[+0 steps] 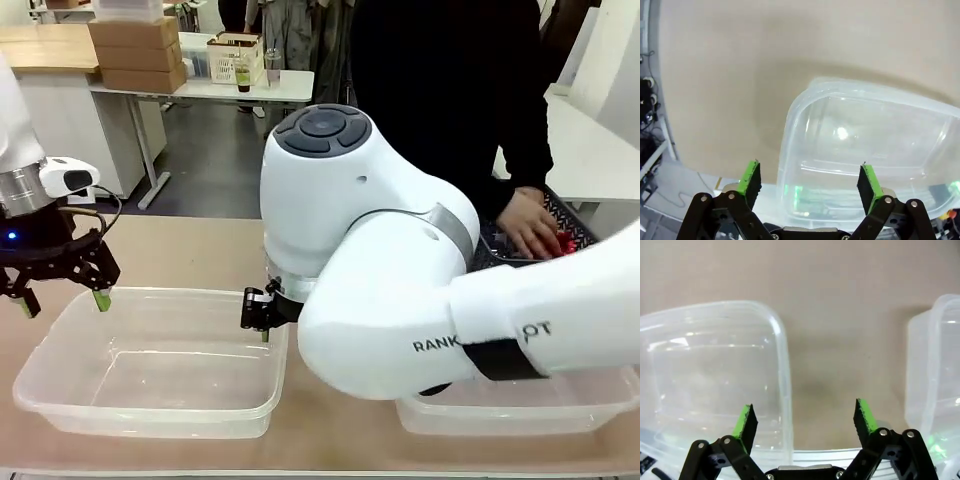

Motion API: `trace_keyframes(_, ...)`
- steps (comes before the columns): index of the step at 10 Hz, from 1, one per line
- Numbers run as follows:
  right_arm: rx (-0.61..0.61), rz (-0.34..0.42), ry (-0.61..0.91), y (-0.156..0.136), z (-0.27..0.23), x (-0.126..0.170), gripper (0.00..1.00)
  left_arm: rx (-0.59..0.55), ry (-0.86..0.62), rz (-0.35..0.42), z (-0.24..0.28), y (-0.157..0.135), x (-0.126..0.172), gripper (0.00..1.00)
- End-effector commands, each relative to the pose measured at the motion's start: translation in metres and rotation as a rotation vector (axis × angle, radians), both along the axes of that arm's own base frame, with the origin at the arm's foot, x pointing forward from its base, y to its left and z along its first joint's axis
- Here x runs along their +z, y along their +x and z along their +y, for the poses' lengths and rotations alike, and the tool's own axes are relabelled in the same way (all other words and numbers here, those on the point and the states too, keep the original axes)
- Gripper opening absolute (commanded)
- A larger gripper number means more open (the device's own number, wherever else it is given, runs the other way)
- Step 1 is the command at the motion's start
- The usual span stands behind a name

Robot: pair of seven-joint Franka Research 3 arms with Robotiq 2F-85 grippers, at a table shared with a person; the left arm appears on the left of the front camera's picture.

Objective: Sort the waste into each basket.
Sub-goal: Pick up the Organizing box on the left side of the table and lift it.

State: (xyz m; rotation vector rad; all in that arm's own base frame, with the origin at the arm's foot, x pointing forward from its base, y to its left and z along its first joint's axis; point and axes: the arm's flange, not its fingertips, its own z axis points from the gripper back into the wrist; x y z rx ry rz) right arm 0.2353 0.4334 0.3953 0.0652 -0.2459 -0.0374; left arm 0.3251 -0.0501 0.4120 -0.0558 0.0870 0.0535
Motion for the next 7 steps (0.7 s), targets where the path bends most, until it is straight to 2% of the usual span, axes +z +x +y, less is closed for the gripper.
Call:
trace_keyframes(1,-0.013,-0.029,-0.007,-0.004,-0.009,0.006,1.0,-0.107,0.004,0.055,0.032,-0.078,-0.081,1.0)
trace_keyframes(2,-0.013,-0.029,-0.007,-0.004,-0.009,0.006,1.0,-0.063,0.067,0.083,0.037,-0.078,-0.094,1.0)
trace_keyframes(3,-0.013,-0.029,-0.007,-0.004,-0.009,0.006,1.0,-0.006,0.043,0.145,0.033,-0.072,-0.102,1.0)
trace_keyframes(4,-0.013,-0.029,-0.007,-0.004,-0.009,0.006,1.0,-0.063,0.016,0.074,0.015,0.005,-0.024,1.0)
trace_keyframes(6,0.0,-0.004,0.007,-0.001,-0.005,0.006,1.0,-0.063,0.016,0.074,0.015,0.005,-0.024,1.0)
trace_keyframes(7,0.008,0.032,0.01,-0.003,-0.005,0.001,1.0,-0.061,0.027,0.109,0.019,0.009,-0.036,1.0)
